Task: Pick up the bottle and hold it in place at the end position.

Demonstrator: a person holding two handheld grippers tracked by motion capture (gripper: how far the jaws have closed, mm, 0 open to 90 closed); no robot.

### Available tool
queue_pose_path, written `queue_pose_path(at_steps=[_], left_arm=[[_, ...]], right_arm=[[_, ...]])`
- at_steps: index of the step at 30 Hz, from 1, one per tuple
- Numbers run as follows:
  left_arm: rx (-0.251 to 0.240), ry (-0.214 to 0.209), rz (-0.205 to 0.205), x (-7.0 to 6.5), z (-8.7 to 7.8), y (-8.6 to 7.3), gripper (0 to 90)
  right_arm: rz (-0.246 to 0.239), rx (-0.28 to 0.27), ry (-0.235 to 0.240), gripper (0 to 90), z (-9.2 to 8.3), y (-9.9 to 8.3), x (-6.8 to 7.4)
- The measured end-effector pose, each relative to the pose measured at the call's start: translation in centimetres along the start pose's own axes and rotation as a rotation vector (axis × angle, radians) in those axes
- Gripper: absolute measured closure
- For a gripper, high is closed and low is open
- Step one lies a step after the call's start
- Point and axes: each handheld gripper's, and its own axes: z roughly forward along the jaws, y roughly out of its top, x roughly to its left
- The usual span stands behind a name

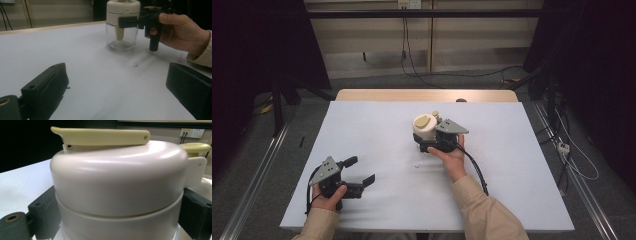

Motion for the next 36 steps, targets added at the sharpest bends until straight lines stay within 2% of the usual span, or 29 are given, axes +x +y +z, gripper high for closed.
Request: queue_pose_path(at_steps=[26, 33, 36], left_arm=[[0.005, 0.003, 0.000, 0.04, -0.01, -0.05, 3.3], [-0.001, 0.001, -0.003, -0.06, 0.00, -0.01, 3.3], [0.002, -0.001, 0.000, -0.07, 0.02, -0.02, 3.3]], right_arm=[[-0.005, 0.016, 0.005, 7.1, 0.51, -0.25, 0.05], [0.000, 0.026, 0.012, 6.8, 0.24, -0.33, -0.04], [0.016, 0.034, 0.012, 6.5, -0.03, -0.43, -0.16]])
